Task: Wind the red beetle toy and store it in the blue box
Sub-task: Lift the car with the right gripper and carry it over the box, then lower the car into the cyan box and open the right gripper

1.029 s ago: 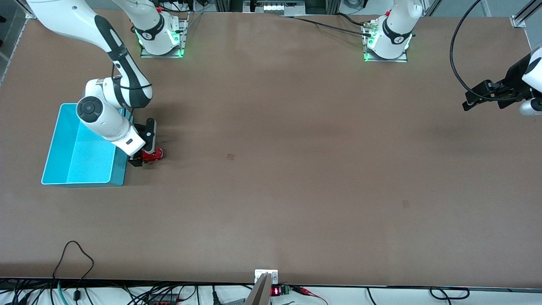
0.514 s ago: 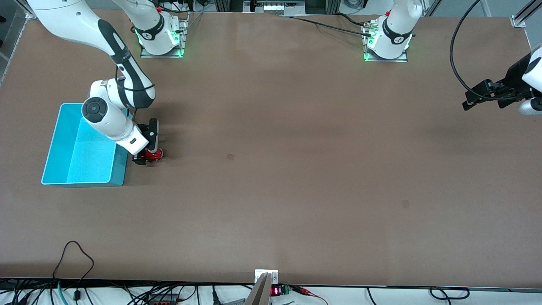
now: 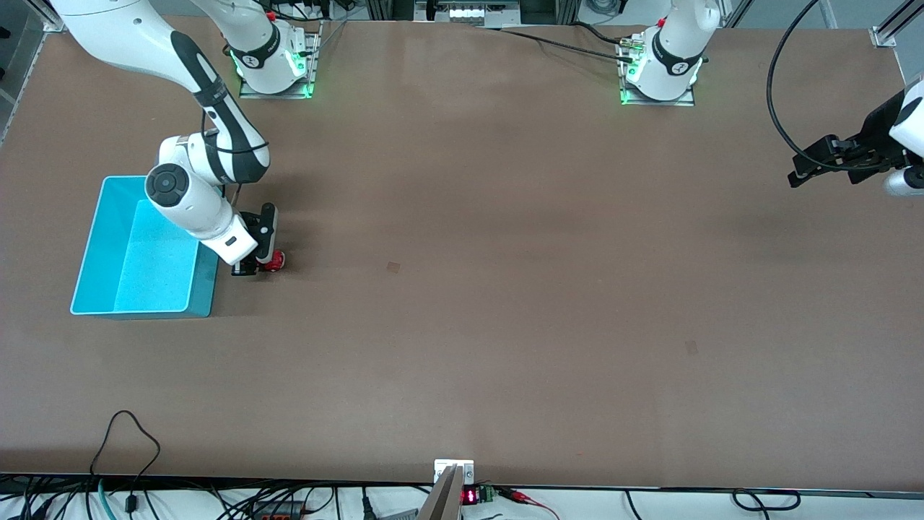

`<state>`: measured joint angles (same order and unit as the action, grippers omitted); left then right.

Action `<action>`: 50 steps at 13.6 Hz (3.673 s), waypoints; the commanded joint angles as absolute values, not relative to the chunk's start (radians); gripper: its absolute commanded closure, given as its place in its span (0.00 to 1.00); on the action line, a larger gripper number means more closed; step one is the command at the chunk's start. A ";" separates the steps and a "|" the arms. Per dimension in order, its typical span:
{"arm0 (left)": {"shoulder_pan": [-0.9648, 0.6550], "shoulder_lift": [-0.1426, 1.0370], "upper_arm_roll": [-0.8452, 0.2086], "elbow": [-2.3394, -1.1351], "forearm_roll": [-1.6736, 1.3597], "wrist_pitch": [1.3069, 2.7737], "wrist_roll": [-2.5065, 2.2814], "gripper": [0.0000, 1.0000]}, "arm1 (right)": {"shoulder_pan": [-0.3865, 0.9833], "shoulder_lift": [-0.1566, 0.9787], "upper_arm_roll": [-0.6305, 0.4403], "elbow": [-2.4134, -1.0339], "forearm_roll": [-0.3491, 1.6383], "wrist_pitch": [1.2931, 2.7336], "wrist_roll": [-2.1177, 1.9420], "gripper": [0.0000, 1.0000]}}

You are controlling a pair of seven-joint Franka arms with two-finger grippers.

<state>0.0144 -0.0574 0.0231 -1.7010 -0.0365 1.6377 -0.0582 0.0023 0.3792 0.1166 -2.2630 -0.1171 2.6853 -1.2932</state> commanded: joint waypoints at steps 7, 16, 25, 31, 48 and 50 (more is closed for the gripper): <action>0.018 -0.071 0.018 -1.698 -0.031 1.615 -0.057 0.00 | -0.014 0.210 0.187 -2.064 -0.103 2.269 -0.881 0.95; 0.017 -0.072 0.015 -1.694 -0.034 1.615 -0.057 0.00 | -0.029 0.186 -0.081 -1.994 -0.038 2.148 -0.504 0.94; 0.017 -0.072 0.017 -1.694 -0.040 1.615 -0.057 0.00 | -0.028 0.222 -0.212 -2.078 -0.057 2.117 -0.313 0.94; 0.017 -0.071 0.018 -1.695 -0.040 1.617 -0.057 0.00 | -0.032 0.248 -0.229 -2.143 -0.058 2.199 -0.311 0.94; 0.015 -0.071 0.017 -1.693 -0.040 1.621 -0.057 0.00 | -0.048 0.304 -0.245 -2.215 -0.058 2.304 -0.311 0.45; 0.015 -0.071 0.017 -1.694 -0.040 1.621 -0.057 0.00 | -0.048 0.302 -0.245 -2.209 -0.058 2.301 -0.311 0.24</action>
<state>0.0138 -0.0598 0.0210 -1.6989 -0.0366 1.6314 -0.0582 -0.0390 0.3123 -0.2504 -2.2084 -0.0497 2.2985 -0.3212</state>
